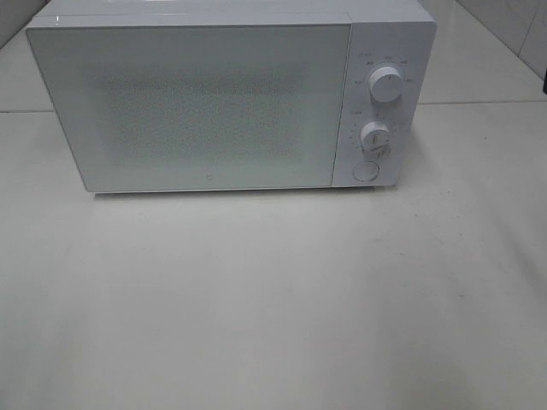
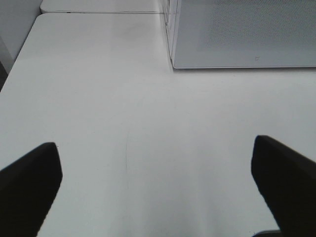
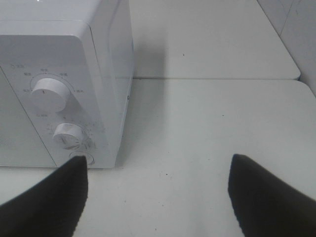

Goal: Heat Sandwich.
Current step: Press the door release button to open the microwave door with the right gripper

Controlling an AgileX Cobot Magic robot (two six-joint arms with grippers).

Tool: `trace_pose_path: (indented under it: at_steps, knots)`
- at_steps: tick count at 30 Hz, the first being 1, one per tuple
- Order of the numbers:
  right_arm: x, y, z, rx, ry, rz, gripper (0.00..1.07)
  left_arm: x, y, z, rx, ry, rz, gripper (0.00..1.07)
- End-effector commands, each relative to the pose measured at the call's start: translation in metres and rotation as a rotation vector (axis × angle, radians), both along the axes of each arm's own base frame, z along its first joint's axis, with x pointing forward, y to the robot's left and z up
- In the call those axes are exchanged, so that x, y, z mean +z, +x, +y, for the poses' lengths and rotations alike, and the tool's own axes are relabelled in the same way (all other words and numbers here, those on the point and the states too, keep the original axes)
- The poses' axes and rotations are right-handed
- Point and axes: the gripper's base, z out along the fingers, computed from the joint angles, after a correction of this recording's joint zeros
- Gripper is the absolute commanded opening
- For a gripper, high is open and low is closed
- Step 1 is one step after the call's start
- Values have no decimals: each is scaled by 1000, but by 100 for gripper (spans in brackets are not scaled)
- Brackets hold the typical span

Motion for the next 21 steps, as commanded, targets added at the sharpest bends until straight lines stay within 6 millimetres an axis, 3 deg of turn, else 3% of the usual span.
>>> trace_pose_path:
  at_steps: [1, 8, 12, 21]
  knots:
    - [-8, 15, -1, 2, -10, -13, 76, -1, -3, 0, 3, -2, -28, 101]
    - [-31, 32, 2, 13, -5, -66, 76, -1, -3, 0, 3, -2, -28, 101]
    - [-55, 41, 3, 21, 4, -132, 76, -1, -3, 0, 3, -2, -28, 101]
    - [-88, 40, 9, 22, 19, -193, 76, -1, -3, 0, 3, -2, -28, 101]
